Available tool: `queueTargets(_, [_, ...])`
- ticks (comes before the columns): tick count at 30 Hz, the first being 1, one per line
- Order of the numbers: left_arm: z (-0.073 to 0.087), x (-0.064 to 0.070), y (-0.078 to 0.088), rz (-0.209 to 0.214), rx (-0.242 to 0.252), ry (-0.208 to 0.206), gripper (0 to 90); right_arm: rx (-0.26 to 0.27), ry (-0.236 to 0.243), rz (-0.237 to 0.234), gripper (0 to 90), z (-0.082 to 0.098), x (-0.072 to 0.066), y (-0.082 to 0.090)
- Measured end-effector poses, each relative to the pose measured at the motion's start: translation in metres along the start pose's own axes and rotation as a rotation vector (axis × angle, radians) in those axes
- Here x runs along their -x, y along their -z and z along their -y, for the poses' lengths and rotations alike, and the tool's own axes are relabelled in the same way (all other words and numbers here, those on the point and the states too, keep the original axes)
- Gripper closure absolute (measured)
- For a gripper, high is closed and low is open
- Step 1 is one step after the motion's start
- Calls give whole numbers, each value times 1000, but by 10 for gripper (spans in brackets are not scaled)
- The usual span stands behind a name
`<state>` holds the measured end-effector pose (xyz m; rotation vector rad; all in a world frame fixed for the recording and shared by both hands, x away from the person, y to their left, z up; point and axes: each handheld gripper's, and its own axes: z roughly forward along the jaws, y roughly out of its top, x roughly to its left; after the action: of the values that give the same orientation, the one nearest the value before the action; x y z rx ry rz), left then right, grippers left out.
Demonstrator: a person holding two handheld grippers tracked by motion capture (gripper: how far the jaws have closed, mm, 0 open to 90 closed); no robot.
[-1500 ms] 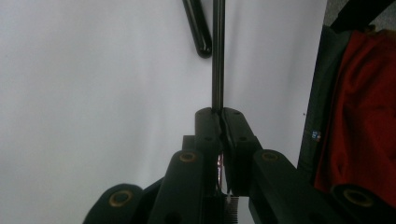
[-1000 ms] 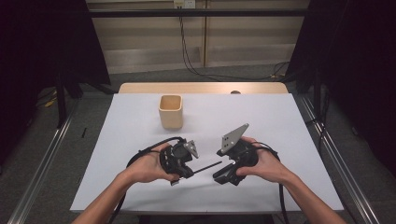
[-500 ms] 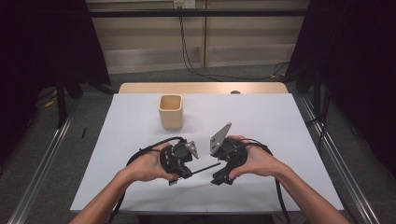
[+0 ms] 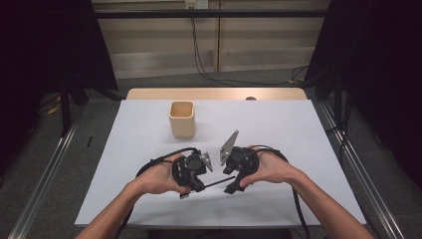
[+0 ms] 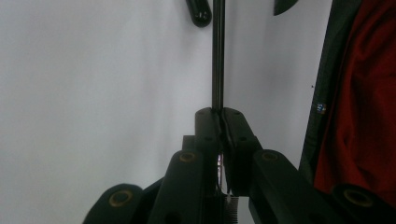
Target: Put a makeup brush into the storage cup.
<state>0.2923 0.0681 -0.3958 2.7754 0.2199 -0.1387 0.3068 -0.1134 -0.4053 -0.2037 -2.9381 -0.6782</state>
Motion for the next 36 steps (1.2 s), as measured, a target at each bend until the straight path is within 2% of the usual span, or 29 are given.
queueTargets(2, [0,0,0,1,-1,4,859,-1,11,4,465,0,3,-1])
queueTargets(4, [1,0,0,2,1,5,859,3,15,11,515,0,3,-1])
queueTargets(6, [2,0,-1,2,12,21,859,1,20,-8,560,0,3,-1])
queueTargets(7, [3,0,-2,-1,6,10,859,4,28,-5,585,0,4,-1])
queueTargets(8, [3,-1,-2,3,4,9,859,-12,23,-20,602,0,2,-1])
queueTargets(9, [3,0,-3,-1,8,17,858,-16,24,-21,609,0,2,-1])
queueTargets(12, [3,0,-4,1,-5,9,859,-32,38,-21,661,-2,2,-3])
queueTargets(13, [3,1,-6,4,1,23,859,-34,36,-18,667,-2,1,-3])
queueTargets(14, [3,0,-5,0,-12,2,859,-41,35,-25,687,-3,1,-4])
queueTargets(19, [2,0,-7,4,-8,2,858,-38,57,-31,749,-5,2,-7])
queueTargets(20, [2,-1,-6,-3,-19,-16,859,-39,59,-36,777,-5,2,-7])
queueTargets(23, [2,0,-6,10,-19,-15,859,-33,52,-40,821,-5,2,-7])
queueTargets(27, [3,1,-6,5,11,1,858,-26,51,-44,832,-4,3,-6])
queueTargets(31, [3,1,-6,3,8,-11,858,-22,63,-51,843,-3,3,-6])
queueTargets(34, [4,0,-5,-1,3,-38,856,-20,73,-58,855,-2,2,-7])
queueTargets(36, [4,1,-6,-3,12,-28,854,-21,74,-71,860,-2,2,-7])
